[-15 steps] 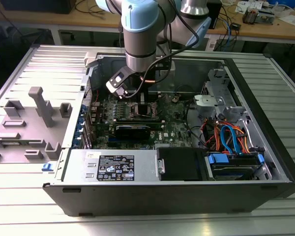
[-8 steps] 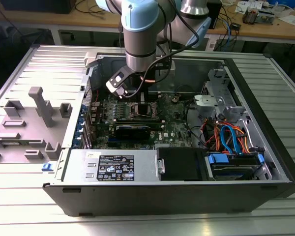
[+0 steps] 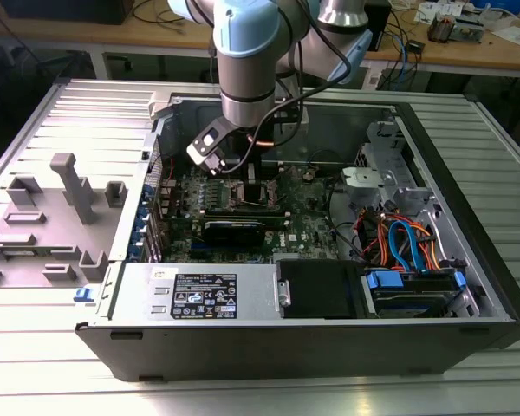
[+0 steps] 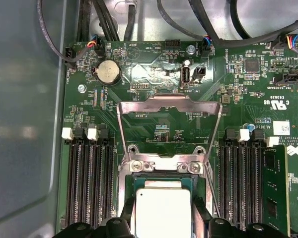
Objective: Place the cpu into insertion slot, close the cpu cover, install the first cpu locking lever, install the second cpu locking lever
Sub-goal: 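Place the cpu into insertion slot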
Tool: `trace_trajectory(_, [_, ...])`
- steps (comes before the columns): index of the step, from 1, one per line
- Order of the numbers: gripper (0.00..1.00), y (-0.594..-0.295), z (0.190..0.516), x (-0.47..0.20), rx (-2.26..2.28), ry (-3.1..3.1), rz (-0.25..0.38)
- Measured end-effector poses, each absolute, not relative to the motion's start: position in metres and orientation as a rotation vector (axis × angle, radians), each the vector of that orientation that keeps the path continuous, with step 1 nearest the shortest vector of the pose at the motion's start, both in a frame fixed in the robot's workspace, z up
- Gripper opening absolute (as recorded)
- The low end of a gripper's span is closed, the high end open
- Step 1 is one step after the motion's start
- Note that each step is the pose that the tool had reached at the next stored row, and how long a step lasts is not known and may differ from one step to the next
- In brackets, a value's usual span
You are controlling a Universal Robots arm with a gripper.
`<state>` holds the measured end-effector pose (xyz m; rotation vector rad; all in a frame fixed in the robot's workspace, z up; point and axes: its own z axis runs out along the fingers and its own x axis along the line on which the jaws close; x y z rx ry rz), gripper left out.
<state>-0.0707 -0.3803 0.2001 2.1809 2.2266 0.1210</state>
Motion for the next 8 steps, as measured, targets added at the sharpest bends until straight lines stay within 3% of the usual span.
trace_trajectory(8, [0.54, -0.3804, 0.1994, -0.0708, 2.181, 2.227, 0.123])
